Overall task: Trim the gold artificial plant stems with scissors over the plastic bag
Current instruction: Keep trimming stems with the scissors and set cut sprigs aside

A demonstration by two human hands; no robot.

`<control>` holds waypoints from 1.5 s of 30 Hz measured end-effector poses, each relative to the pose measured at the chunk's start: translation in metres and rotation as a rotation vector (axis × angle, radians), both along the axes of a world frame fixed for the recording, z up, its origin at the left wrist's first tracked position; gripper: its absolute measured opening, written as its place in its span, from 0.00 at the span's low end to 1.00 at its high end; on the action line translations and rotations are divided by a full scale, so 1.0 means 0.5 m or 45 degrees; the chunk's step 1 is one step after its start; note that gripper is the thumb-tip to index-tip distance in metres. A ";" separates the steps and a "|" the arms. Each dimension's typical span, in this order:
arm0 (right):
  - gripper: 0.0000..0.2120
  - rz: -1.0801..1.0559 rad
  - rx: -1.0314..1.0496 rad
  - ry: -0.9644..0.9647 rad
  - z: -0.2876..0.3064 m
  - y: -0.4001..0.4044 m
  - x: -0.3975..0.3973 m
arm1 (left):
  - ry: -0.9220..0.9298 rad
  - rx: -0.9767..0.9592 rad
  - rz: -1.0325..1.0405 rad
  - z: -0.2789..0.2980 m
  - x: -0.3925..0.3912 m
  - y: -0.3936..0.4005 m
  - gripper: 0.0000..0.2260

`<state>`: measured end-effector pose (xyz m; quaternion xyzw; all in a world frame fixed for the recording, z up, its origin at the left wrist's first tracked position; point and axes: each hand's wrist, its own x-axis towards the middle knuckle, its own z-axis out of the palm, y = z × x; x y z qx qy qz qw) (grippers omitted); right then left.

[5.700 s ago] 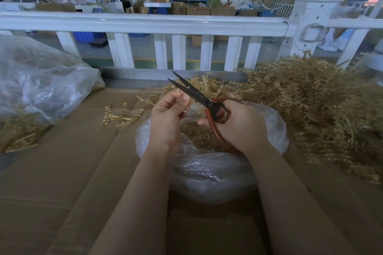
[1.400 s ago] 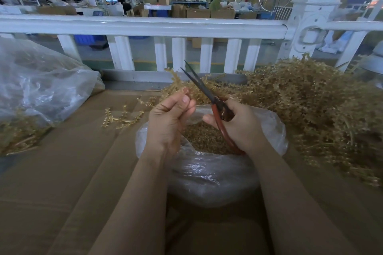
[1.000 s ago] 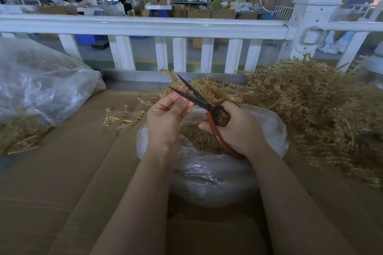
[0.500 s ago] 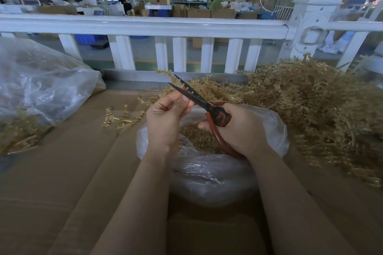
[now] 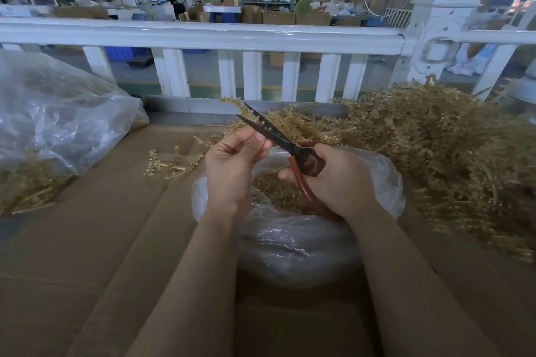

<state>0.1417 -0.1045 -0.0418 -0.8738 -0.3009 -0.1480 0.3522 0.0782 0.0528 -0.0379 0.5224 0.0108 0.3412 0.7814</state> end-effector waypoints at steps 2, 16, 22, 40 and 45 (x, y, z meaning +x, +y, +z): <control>0.25 -0.004 0.010 -0.021 0.000 0.000 -0.002 | 0.002 -0.005 -0.003 0.000 0.000 0.000 0.05; 0.20 -0.028 0.017 -0.054 0.000 0.003 -0.001 | 0.034 -0.038 0.012 0.005 -0.002 -0.002 0.06; 0.31 -0.097 0.002 -0.120 0.002 0.000 0.000 | 0.069 0.025 0.009 0.001 0.002 -0.008 0.04; 0.22 -0.043 0.067 -0.081 0.001 0.003 -0.006 | 0.116 0.104 0.022 0.006 -0.001 -0.012 0.09; 0.30 -0.040 0.082 -0.098 0.000 0.002 -0.004 | 0.120 0.110 0.029 0.006 -0.003 -0.013 0.11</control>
